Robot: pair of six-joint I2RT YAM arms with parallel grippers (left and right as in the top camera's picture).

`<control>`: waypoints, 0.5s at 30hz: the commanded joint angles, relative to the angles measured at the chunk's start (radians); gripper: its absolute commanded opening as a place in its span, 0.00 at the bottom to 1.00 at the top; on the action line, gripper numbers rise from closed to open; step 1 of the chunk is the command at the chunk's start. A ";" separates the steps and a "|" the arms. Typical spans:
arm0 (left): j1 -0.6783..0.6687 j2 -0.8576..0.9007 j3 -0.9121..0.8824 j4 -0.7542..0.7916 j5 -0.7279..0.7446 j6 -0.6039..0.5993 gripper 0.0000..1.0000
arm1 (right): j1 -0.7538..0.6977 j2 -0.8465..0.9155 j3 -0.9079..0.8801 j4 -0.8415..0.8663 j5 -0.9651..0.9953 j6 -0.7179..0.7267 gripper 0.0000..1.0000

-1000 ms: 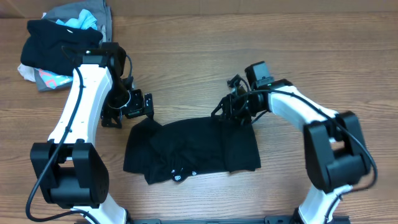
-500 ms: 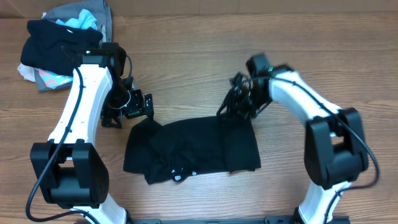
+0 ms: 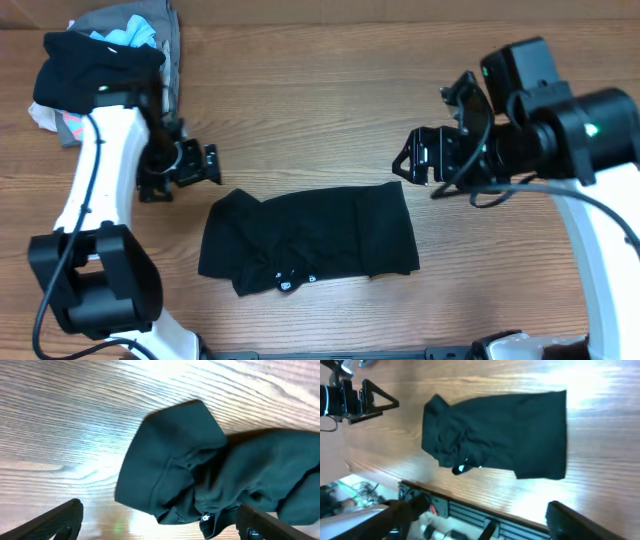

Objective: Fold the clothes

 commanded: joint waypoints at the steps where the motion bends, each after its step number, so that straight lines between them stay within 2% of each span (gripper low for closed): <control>1: 0.085 0.001 -0.076 0.029 0.113 0.091 1.00 | 0.008 -0.045 -0.011 0.004 0.037 0.027 0.95; 7: 0.176 0.001 -0.251 0.125 0.179 0.131 0.97 | 0.010 -0.106 -0.011 0.004 0.037 0.029 0.99; 15: 0.184 0.001 -0.443 0.289 0.211 0.145 0.98 | 0.010 -0.112 -0.020 0.004 0.042 0.019 1.00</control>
